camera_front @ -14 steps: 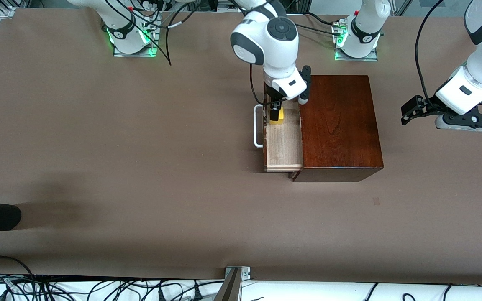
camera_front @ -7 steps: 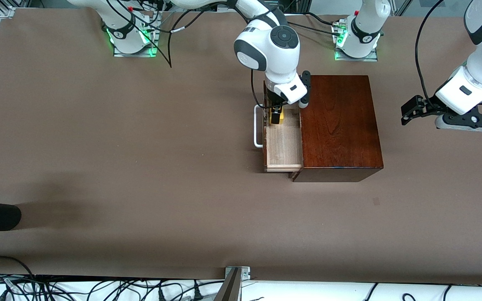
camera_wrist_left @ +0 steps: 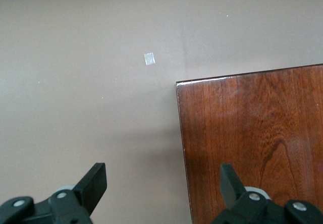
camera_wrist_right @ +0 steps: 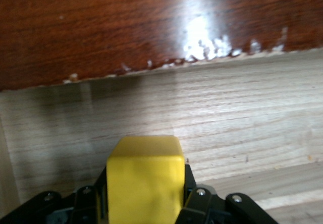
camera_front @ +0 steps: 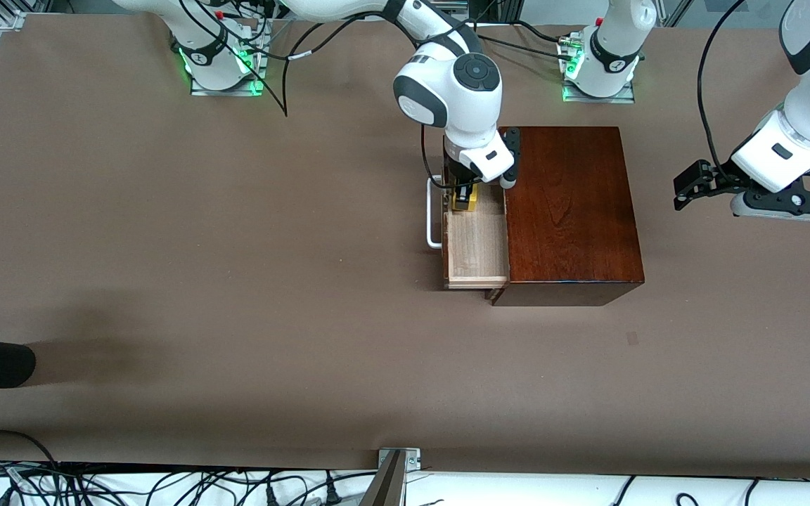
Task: Open drawer, take yellow block, close drawer
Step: 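Grasp the yellow cube with the right gripper and lift it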
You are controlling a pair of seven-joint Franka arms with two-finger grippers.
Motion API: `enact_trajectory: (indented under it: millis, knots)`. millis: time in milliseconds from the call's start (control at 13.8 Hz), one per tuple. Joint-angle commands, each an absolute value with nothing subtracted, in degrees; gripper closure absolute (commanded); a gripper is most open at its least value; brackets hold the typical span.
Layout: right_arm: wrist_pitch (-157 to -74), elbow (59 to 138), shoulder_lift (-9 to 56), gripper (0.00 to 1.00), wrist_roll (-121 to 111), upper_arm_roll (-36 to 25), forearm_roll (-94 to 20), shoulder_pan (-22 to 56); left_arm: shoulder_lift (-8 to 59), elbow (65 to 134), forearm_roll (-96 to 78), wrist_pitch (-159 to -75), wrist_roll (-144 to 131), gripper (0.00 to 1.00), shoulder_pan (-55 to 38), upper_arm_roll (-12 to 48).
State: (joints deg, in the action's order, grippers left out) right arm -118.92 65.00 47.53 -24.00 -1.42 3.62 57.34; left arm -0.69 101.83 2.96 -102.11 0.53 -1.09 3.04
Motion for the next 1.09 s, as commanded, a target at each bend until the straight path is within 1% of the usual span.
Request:
enact_trajectory:
  millis: [0, 145, 290, 434, 579, 796, 869, 941, 1014]
  knots:
    - [-117.25, 62.32, 46.16, 1.0, -24.52, -1.93, 3.87, 57.31, -1.41, 101.34, 1.58, -100.99, 1.41, 0.0, -1.32, 2.9]
    - [-112.18, 60.04, 42.65, 1.0, -24.0, -1.85, 2.38, 56.17, -1.41, 100.99, 1.58, -100.2, 1.49, 0.0, -1.32, 2.9]
    - [-108.3, 59.77, 37.47, 1.0, -23.9, -2.02, -1.65, 52.75, -1.41, 100.9, 1.58, -100.2, 1.49, 0.0, -1.41, 2.9]
    - [-104.43, 59.77, 33.85, 1.0, -24.08, -1.32, -5.52, 46.44, -1.41, 100.9, 1.58, -100.11, 1.49, 0.0, -1.41, 2.9]
    - [-101.26, 59.77, 30.95, 1.0, -23.82, -2.02, -7.55, 40.55, -1.41, 100.81, 1.58, -99.5, 1.67, 0.0, -2.1, 2.99]
    - [-96.17, 59.77, 28.49, 1.0, -23.82, -2.02, -11.06, 28.69, -1.32, 98.89, 0.53, -94.94, 1.84, 0.0, -5.17, 2.9]
    - [-96.07, 60.64, 27.26, 1.0, -23.99, -2.2, -11.07, 25.52, -1.14, 98.53, 0.44, -93.18, 2.45, 0.0, -6.49, 2.99]
    - [-96.15, 63.34, 25.94, 1.0, -23.65, -2.2, -11.34, 22.44, -0.97, 98.53, -0.26, -92.03, 4.64, 0.0, -8.33, 2.9]
    - [-96.5, 68.07, 24.01, 1.0, -23.47, -2.2, -11.69, 18.76, -0.44, 98.53, -0.52, -91.24, 6.57, 0.0, -10.35, 2.9]
